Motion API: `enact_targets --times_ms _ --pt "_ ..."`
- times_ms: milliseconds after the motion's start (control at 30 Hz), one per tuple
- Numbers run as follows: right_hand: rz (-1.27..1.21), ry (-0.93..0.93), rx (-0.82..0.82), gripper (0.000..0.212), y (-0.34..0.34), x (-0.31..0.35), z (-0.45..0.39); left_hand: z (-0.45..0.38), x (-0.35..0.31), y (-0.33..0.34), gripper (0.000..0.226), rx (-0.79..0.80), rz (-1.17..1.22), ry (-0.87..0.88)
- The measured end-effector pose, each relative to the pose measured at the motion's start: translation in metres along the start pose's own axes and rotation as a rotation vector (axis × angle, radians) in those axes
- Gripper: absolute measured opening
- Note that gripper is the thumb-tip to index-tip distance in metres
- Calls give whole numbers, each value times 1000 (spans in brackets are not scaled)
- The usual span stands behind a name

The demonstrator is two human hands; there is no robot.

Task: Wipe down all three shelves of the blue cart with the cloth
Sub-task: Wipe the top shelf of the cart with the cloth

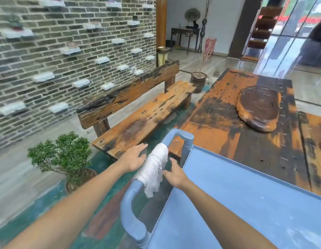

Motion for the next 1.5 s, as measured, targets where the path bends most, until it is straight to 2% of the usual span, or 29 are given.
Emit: enact_targets --times_ms 67,167,233,333,467,600,733,867,967,1233,1400,1500 --pt "-114 77 9 94 -5 -10 -18 -9 -3 9 55 -2 101 -44" --pt "-193 76 82 99 -7 -16 -38 -18 -7 24 59 38 268 -143" --pt "-237 33 119 86 -5 -14 -44 -30 -13 24 70 45 357 -183" --pt "-319 16 129 45 -8 -16 -50 -47 -28 25 81 87 339 -122" --pt "-386 -100 132 28 -26 -11 -47 -54 -40 24 79 92 211 55" --pt "-330 -252 110 14 -59 -2 -41 -58 -43 16 61 136 13 187" --pt "-247 -430 52 19 -95 25 -30 -56 -56 11 29 165 -55 301" --pt "-88 -599 43 20 -123 59 -10 -51 -78 0 23 126 9 371" --pt "20 -672 -16 21 -148 78 8 -47 -90 -20 36 86 30 393" --pt "93 -605 -175 22 -214 79 71 -37 -117 -58 57 41 42 486" --pt "217 -510 -304 20 -245 58 118 -13 -159 -51 46 58 4 630" --pt "262 -386 -396 13 -261 33 140 -2 -185 -38 40 24 -30 679"
Point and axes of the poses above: each hand's wrist, its own z-axis away from the middle knuckle, its own y-axis out of the palm, x = y × z, the point moved 6 cm from there along -z, towards the middle knuckle, and after that the axes turned 11 degrees about -x, right-handed, at the moved point
